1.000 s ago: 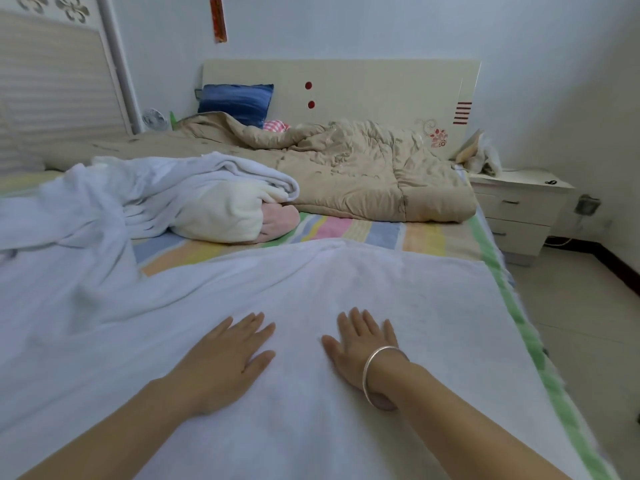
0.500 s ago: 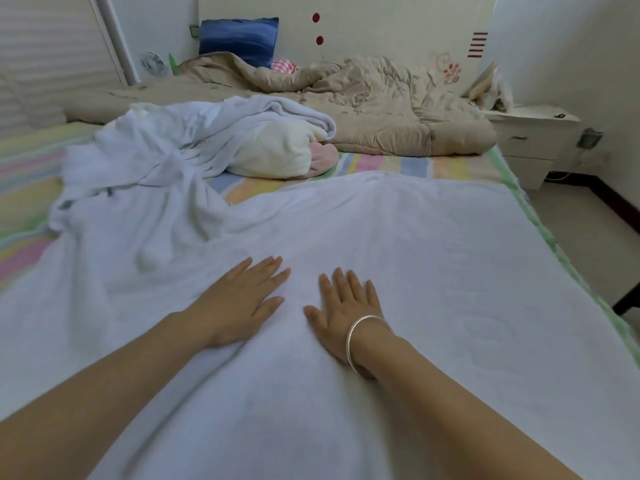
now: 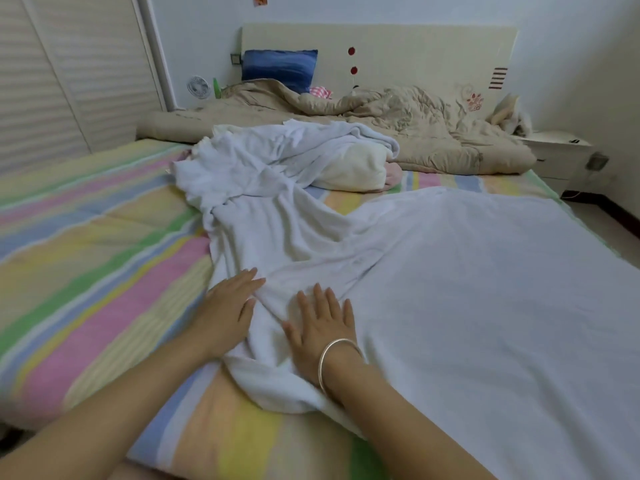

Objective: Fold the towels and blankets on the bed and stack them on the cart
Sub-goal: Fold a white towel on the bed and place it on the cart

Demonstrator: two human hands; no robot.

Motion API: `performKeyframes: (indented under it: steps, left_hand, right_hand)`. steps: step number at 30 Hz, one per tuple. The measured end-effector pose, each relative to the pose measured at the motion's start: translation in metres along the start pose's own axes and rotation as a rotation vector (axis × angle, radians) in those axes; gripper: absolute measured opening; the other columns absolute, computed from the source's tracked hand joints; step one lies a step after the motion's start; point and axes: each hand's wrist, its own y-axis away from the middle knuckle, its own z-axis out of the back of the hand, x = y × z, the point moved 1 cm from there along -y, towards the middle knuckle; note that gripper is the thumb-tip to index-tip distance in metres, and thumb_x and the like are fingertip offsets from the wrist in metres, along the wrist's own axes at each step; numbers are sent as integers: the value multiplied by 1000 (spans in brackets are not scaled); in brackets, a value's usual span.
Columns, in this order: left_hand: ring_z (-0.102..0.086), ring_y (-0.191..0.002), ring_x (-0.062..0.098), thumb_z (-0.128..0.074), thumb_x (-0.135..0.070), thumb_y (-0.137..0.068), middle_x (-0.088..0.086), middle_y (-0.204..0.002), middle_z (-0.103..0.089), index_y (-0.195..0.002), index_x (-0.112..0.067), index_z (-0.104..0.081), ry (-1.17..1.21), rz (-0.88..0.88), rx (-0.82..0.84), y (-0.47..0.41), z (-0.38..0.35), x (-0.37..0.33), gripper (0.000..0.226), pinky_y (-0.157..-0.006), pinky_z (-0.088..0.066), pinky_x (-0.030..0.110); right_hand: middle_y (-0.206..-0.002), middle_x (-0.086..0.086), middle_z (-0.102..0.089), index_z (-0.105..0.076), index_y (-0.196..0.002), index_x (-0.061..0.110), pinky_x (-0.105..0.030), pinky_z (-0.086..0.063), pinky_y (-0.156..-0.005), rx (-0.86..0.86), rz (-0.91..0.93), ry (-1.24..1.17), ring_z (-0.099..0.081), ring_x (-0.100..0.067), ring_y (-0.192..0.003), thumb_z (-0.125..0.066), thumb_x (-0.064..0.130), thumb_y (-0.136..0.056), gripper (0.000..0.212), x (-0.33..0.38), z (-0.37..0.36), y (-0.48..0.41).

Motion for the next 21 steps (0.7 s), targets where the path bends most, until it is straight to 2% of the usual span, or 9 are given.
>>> performKeyframes:
  steps: [3,4,6,9,11,13,16,18,21]
  left_hand:
    - [-34,-140,17,-42,-11,-96,-5,-154,-33,-139,-19,-49,70,111,-96,22,16,25,44,-112,-30,30]
    - [-36,-138,17,-43,-7,-96,-4,-153,-36,-137,-20,-51,81,152,-92,27,18,31,44,-110,-32,31]
    - [-46,-129,19,-41,-3,-95,0,-143,-48,-127,-18,-59,110,220,-104,36,27,47,40,-104,-37,29]
    - [-57,-116,19,-38,-1,-95,1,-127,-63,-114,-21,-66,216,354,-93,47,39,60,40,-99,-44,31]
    - [-62,-107,18,-36,1,-95,1,-119,-66,-109,-21,-66,339,451,-100,51,42,64,40,-95,-48,31]
    - [-66,-93,16,-37,1,-96,4,-114,-67,-110,-15,-63,520,571,-113,46,43,71,33,-81,-52,31]
    - [-66,-78,23,-44,5,-96,14,-104,-67,-117,3,-56,865,711,-125,25,42,78,25,-62,-52,32]
    - [-67,-75,25,-47,4,-96,17,-100,-66,-118,6,-53,952,729,-155,3,42,86,23,-59,-54,33]
    - [-66,-80,27,-47,3,-95,17,-110,-62,-118,0,-52,933,713,-189,-39,47,101,24,-64,-56,34]
  right_hand:
    - [-159,-2,-17,-27,-149,26,-40,-4,-118,-83,148,-53,-7,-23,-147,-1,68,-76,88,57,-1,6]
    - [-154,-1,-28,-39,-144,26,-39,-12,-115,-83,194,-30,-15,-24,-144,-10,67,-81,81,68,-2,7]
    - [-139,-1,-47,-60,-127,22,-37,-22,-106,-66,275,59,-27,-26,-134,-37,55,-93,52,86,-3,8]
    - [-114,-4,-59,-73,-105,19,-37,-32,-92,-120,375,142,-42,-30,-115,-55,45,-88,36,100,-7,8]
    - [-100,-4,-60,-74,-94,19,-35,-38,-79,-136,401,167,-51,-30,-101,-64,44,-80,30,105,-11,9]
    - [-107,-5,-55,-68,-107,18,-33,-36,-74,-143,393,145,-49,-28,-103,-61,38,-84,31,110,-13,5]
    - [-119,-5,-47,-52,-124,15,-32,-32,-71,-70,301,83,-45,-27,-112,-51,24,-90,35,112,-12,-7]
    - [-122,-6,-45,-47,-126,14,-31,-31,-71,-74,223,37,-48,-28,-112,-51,22,-90,37,118,-10,-27]
    - [-124,-6,-47,-43,-124,14,-33,-32,-73,-70,114,-5,-52,-29,-112,-50,34,-92,38,132,-8,-63]
